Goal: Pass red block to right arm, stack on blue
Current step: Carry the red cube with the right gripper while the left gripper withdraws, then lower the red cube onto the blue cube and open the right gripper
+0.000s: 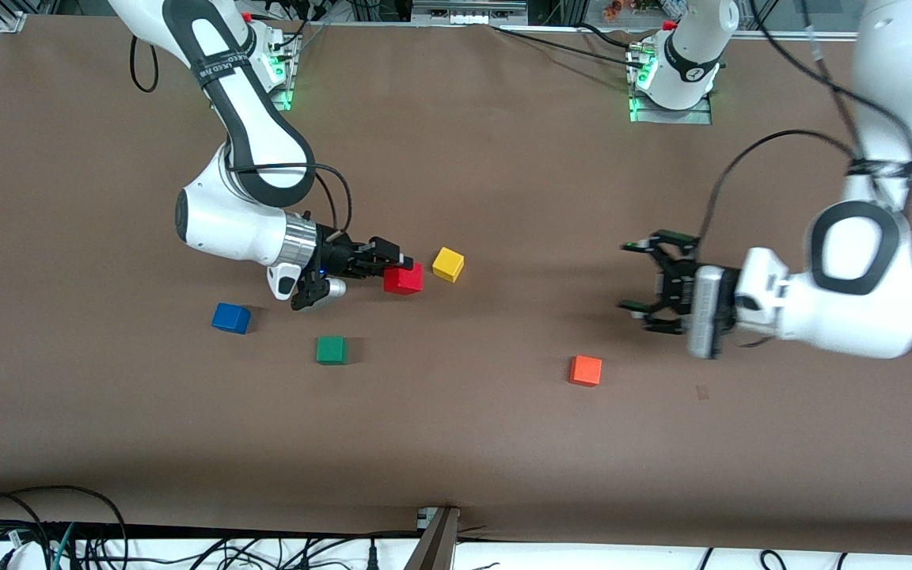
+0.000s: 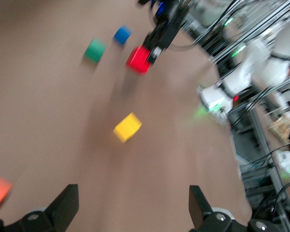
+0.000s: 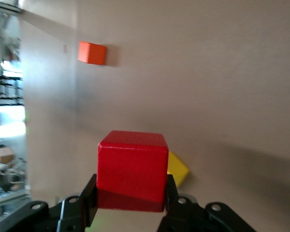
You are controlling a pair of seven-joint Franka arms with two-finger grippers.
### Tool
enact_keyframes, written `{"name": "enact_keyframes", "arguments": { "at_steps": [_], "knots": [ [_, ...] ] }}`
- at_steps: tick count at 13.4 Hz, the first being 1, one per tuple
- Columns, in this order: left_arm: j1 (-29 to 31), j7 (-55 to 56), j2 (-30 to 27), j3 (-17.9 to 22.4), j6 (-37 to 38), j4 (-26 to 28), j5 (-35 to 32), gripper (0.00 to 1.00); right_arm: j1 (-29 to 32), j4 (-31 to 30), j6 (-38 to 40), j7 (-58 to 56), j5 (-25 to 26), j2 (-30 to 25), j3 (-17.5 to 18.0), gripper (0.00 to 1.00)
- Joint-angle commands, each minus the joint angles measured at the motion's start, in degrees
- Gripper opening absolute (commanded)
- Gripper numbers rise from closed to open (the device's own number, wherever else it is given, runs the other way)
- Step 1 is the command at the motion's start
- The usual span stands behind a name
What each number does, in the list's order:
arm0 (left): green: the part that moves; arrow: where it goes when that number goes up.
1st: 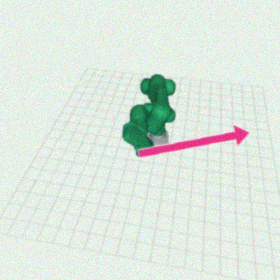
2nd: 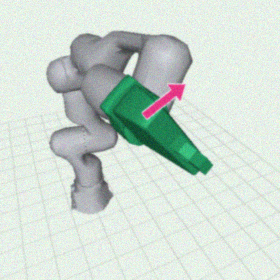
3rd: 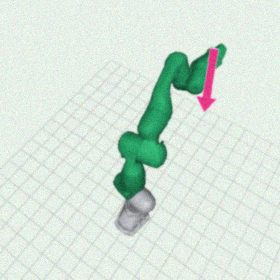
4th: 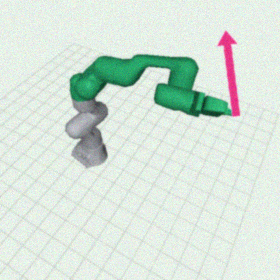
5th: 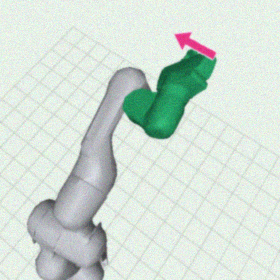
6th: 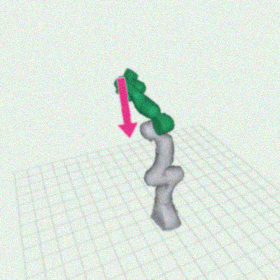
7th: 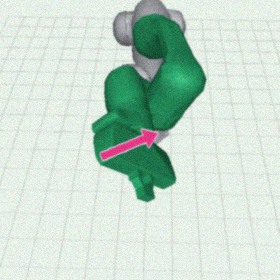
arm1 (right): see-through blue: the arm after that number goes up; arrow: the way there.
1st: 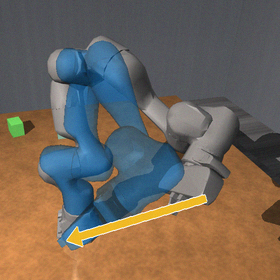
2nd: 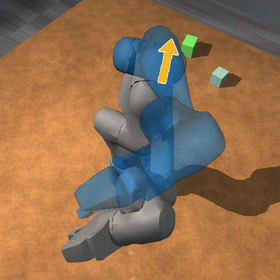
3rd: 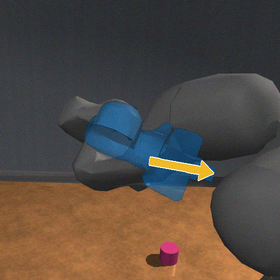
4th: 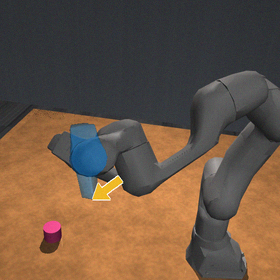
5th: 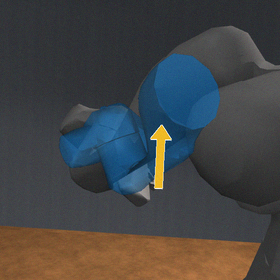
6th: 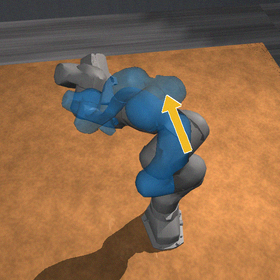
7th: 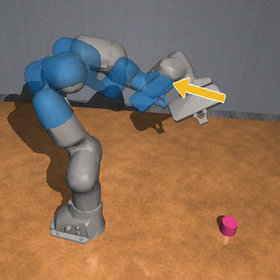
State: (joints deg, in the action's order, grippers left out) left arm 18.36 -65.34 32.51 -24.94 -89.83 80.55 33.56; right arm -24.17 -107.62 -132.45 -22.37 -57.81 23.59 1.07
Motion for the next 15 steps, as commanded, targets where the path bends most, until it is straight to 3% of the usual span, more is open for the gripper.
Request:
{"name": "enact_keyframes", "arguments": {
  "at_steps": [1,2,5,7,10,12,15],
  "knots": [
    [3.5,7.7,-6.4,0.2,2.1,1.4,-10.6,1.00,-0.1,-0.7,1.3,-0.2,9.9,-1.4,-2.2,0.20],
    [4.7,11.7,-8.8,0.2,2.5,1.4,-15.3,1.00,-0.1,-0.4,2.2,-0.2,13.9,-1.4,-3.4,0.20],
    [8.7,25.4,-13.8,-0.1,7.3,1.6,-20.2,1.00,-0.1,0.5,5.3,-0.2,25.5,-1.4,-6.2,0.20],
    [9.0,26.7,-17.1,-0.1,7.5,1.6,-26.1,1.00,-0.1,1.6,8.6,-0.2,33.7,-1.7,-9.0,0.20],
    [9.1,28.8,-20.9,-0.2,8.8,1.5,-32.2,1.00,0.0,1.7,10.2,1.9,42.1,-1.4,-14.3,0.20],
    [9.4,33.8,-21.5,0.2,10.3,1.0,-33.2,1.00,0.1,1.7,10.4,2.3,49.5,-1.1,-16.6,0.20],
    [13.1,34.5,-24.9,0.9,11.0,-3.2,-33.2,1.00,0.2,1.7,10.3,8.5,56.4,0.0,-17.7,0.20]
  ]
}}
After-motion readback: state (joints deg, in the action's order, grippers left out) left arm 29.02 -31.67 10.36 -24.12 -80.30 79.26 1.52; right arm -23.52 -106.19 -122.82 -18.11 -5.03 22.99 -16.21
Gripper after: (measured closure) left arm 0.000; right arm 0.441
